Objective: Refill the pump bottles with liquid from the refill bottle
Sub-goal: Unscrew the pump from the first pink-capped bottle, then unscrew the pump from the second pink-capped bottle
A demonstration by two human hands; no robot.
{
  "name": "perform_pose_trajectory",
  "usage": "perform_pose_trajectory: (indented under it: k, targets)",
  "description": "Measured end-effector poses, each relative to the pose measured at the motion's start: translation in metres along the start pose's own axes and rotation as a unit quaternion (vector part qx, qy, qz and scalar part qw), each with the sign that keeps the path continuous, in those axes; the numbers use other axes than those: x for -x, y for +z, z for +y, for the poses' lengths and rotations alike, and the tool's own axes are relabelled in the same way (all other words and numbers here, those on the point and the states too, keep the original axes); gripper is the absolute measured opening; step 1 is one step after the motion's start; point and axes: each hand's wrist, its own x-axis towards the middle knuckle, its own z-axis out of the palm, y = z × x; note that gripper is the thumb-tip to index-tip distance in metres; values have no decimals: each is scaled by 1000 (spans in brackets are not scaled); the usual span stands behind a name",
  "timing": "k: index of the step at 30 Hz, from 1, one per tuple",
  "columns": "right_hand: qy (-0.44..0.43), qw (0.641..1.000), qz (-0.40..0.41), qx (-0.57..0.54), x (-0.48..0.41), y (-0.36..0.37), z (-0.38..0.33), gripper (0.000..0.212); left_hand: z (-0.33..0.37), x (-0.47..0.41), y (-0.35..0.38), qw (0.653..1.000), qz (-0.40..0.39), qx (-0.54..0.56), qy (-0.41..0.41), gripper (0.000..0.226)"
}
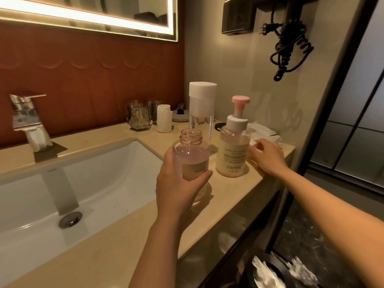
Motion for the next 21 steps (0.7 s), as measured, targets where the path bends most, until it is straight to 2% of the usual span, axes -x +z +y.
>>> perform_pose_trajectory:
  k: [7, 10, 13, 15, 17, 19, 21]
  targets:
    - [-36, 983, -32, 179, -7, 9, -32, 7, 3, 1, -1, 1000, -10, -14, 5, 94]
    - [-68, 970, -27, 231, -2, 1, -44, 13, 5, 2, -1, 1000, -13, 1, -1, 96]
    - [-105, 966, -14, 237, -3, -1, -41, 18, 6, 2, -2, 1000, -20, 15, -10, 102]
    - [-84, 984, -14, 154, -6, -6, -35, 36, 7, 3, -3, 999, -21, 17, -19, 111]
    - [-44, 999, -18, 10, -10, -17, -30, 53, 11, 3, -4, 999, -18, 12, -27, 121]
    - [-37, 996, -41, -73, -14, -28, -26, 53, 13, 4, -6, 999, 22, 24, -6, 122]
    - [-26, 983, -82, -162, -17, -38, -26, 42, 13, 5, -8, 994, 89, 47, 44, 106]
